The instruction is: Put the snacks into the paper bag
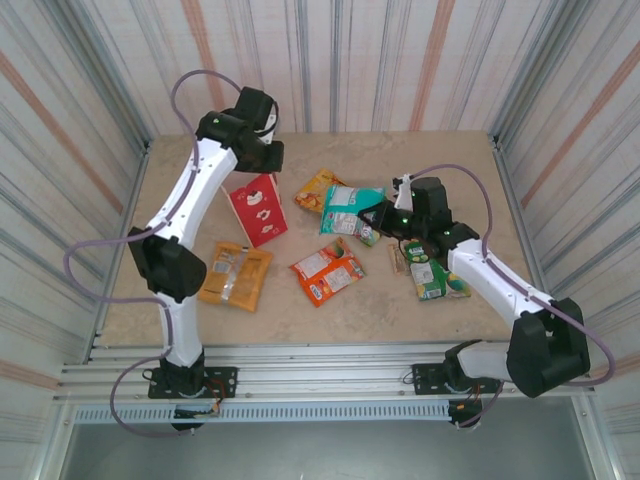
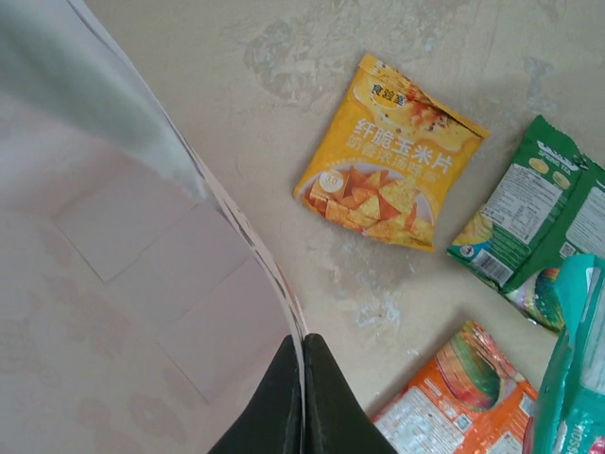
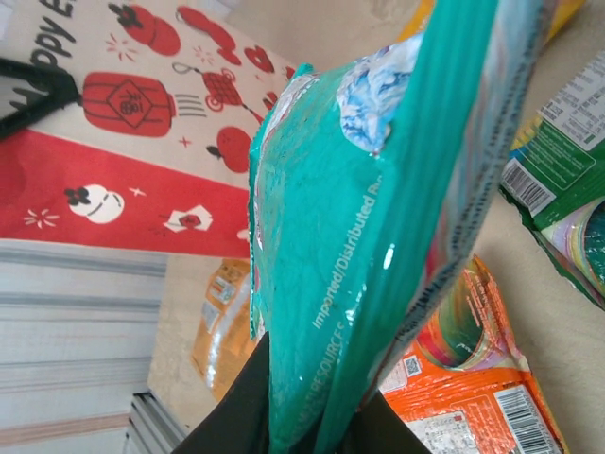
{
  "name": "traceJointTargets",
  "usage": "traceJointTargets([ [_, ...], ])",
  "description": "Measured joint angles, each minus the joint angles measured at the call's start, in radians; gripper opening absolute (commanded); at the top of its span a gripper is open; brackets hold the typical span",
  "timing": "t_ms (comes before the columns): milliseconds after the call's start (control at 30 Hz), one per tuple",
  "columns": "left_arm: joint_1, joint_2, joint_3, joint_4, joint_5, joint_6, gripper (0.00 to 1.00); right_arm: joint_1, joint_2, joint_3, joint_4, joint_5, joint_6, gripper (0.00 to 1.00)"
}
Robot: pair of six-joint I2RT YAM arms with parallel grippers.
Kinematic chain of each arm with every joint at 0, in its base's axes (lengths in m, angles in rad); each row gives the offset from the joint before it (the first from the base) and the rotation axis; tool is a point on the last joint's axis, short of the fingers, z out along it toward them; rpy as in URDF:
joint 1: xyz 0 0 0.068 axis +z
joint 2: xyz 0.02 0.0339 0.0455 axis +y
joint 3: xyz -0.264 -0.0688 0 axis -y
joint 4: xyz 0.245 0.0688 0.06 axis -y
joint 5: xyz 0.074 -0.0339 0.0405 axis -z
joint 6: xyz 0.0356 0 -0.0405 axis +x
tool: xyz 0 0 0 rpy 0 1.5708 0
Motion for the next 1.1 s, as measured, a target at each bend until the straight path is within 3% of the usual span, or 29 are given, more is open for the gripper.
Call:
traceJointTargets([
  [233,-0.052,-0.064,-0.105,0.027,0.024,-0.016,0.10,0.000,-0.031,-0.029,-0.002,0.000,0.000,0.13],
  [467,-0.095,-0.069,-0.140,0.047,0.051,-0.027,0.40,0.003,-0.064,-0.043,-0.016,0.012,0.000,0.13],
  [667,-0.096,-0.121,-0.138,0.050,0.053,-0.034,0.51,0.018,-0.083,-0.010,-0.072,0.034,-0.027,0.13],
  [800,-0.093,-0.190,-0.116,0.051,0.054,-0.035,0.56,0.037,-0.083,0.086,-0.133,0.062,-0.066,0.12],
  [1100,-0.027,-0.322,-0.077,0.024,0.037,-0.058,0.56,0.119,-0.027,0.445,-0.216,0.139,-0.198,0.13],
])
